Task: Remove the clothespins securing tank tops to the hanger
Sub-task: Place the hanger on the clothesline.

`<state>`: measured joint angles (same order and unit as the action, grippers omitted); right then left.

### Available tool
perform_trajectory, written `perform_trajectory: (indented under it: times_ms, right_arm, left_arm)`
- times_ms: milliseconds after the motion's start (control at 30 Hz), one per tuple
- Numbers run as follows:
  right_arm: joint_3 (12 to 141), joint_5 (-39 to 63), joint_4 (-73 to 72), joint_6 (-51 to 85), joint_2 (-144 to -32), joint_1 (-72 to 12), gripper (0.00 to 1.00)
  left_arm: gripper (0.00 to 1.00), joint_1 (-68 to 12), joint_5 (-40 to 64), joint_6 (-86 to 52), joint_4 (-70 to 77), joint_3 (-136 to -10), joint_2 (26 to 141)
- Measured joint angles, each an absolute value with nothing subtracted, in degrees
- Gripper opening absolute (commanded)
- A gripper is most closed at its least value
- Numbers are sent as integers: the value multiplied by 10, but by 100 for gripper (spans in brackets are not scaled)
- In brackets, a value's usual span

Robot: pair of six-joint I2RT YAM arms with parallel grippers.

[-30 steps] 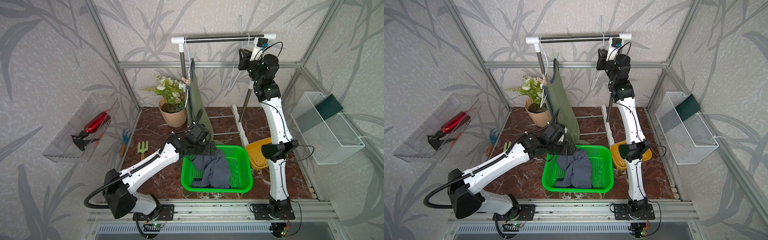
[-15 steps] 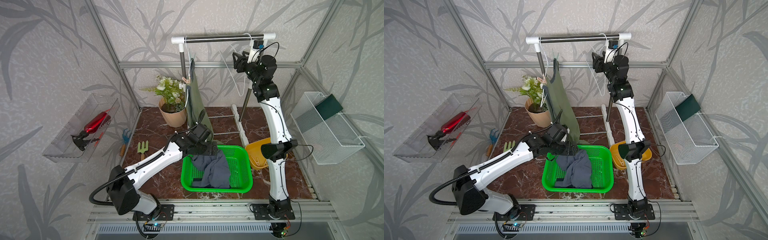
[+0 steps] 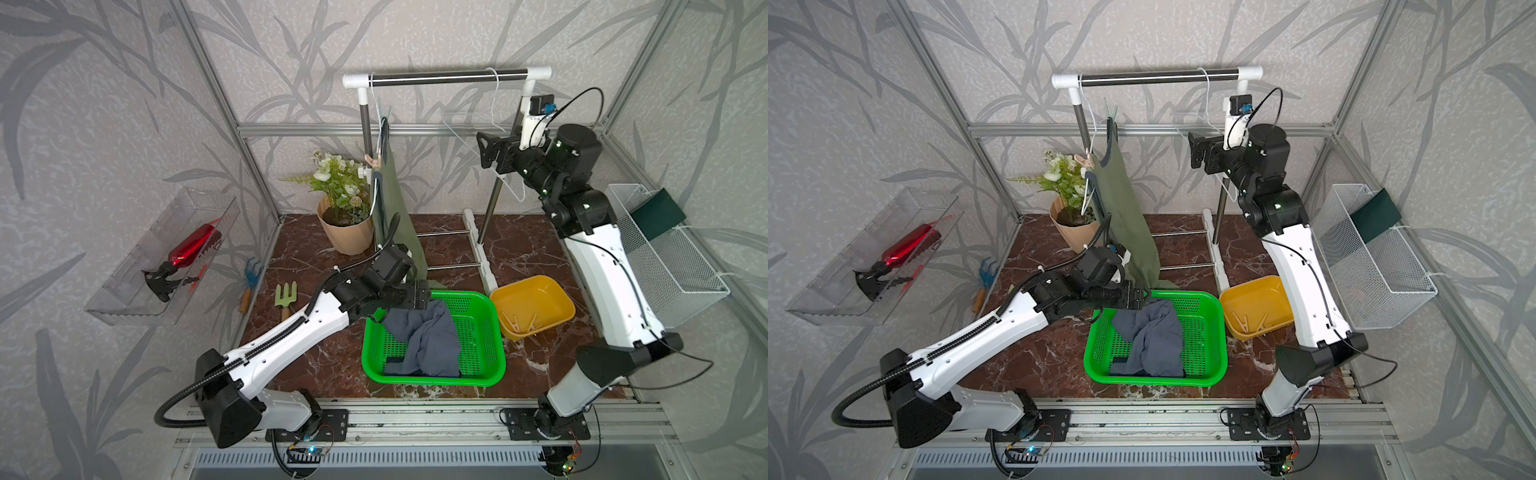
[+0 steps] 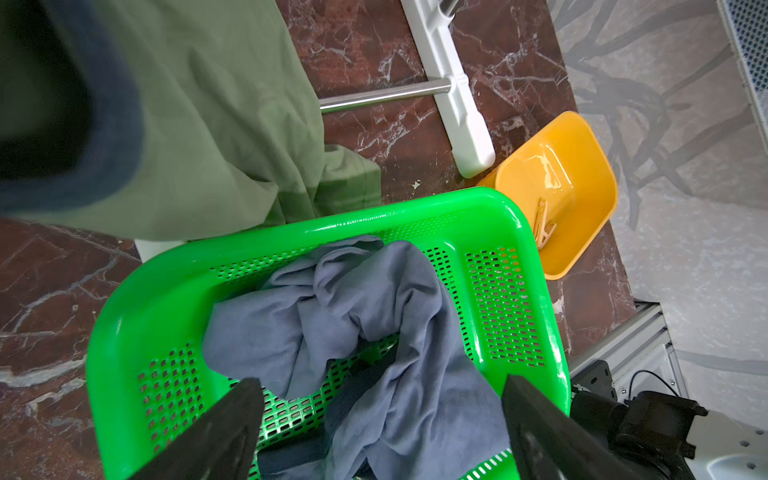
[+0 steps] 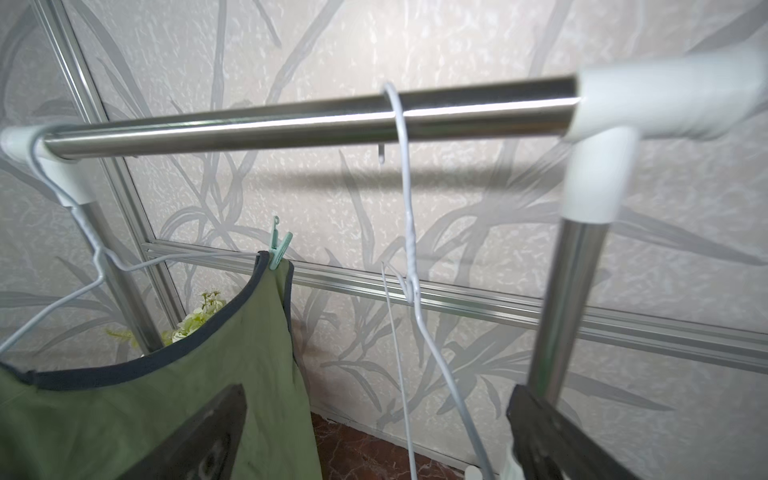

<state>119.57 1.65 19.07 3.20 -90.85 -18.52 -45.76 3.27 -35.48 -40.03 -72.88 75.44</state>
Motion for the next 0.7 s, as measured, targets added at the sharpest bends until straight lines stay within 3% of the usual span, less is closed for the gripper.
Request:
perform_trajectory:
  times_ms: [200, 333, 500, 700]
  right_arm:
    - [1069, -18, 192, 8, -741, -248, 98]
    - [1016, -30, 203, 2, -688, -328, 96]
    - [1025, -65, 219, -16, -718, -458, 95]
    - [1078, -94, 224, -35, -843, -558, 95]
  left_arm:
    - [88, -460, 7, -349, -401, -697, 681]
    - [88, -460, -21, -342, -409, -671, 628]
    - [88, -460, -71, -340, -441, -665, 569]
    - [88, -459, -129, -341, -497, -665, 520]
